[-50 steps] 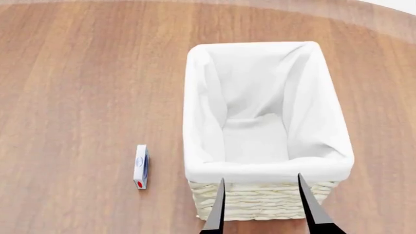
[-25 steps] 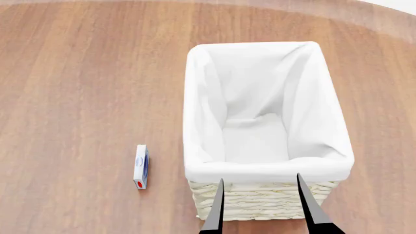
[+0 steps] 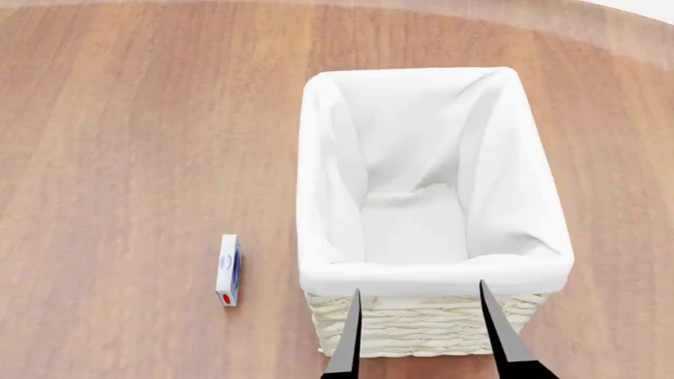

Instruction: Pick up the ketchup, and put it in the basket.

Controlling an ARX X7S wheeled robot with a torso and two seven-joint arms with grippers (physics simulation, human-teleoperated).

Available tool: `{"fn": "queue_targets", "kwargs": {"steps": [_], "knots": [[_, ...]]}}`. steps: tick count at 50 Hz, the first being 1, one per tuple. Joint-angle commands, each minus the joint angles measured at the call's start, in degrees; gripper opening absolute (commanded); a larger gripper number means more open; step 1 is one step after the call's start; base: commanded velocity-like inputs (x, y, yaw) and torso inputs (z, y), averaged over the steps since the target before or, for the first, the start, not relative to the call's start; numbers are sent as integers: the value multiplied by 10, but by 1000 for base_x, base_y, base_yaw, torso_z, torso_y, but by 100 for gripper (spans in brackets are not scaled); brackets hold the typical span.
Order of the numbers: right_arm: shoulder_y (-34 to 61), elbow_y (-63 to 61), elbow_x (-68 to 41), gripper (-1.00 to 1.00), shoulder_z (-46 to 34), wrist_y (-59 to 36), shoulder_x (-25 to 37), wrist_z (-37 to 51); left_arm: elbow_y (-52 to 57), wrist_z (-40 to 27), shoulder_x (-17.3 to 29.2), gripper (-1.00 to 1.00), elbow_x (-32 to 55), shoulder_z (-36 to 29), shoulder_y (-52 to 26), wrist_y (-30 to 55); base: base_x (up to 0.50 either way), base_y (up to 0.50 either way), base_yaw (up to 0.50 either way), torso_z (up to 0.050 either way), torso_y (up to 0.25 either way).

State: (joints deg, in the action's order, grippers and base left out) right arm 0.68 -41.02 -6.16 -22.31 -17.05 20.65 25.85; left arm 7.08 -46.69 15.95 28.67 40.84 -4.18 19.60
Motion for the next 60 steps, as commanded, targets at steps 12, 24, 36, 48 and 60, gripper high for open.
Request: {"fn": "queue_targets", "kwargs": {"steps": [12, 24, 36, 48, 60], "knots": [[-1, -9, 10, 100, 9, -2, -9, -10, 259, 100, 115, -100, 102, -131, -25, 168, 0, 0, 0, 0, 0], [0, -12, 10, 100, 7, -3, -6, -8, 326, 121, 190, -100, 201, -201, -125, 268, 0, 0, 0, 0, 0], [2, -10, 6, 100, 8, -2, -5, -7, 293, 191, 211, -100, 236, -327, -247, 315, 0, 0, 0, 0, 0], [4, -11, 1, 100, 8, -3, -4, -6, 221, 269, 202, -100, 221, -435, -355, 333, 0, 0, 0, 0, 0], [6, -7, -2, 100, 6, 0, -3, -5, 151, 376, 201, -100, 215, -507, -428, 330, 0, 0, 0, 0, 0]]}}
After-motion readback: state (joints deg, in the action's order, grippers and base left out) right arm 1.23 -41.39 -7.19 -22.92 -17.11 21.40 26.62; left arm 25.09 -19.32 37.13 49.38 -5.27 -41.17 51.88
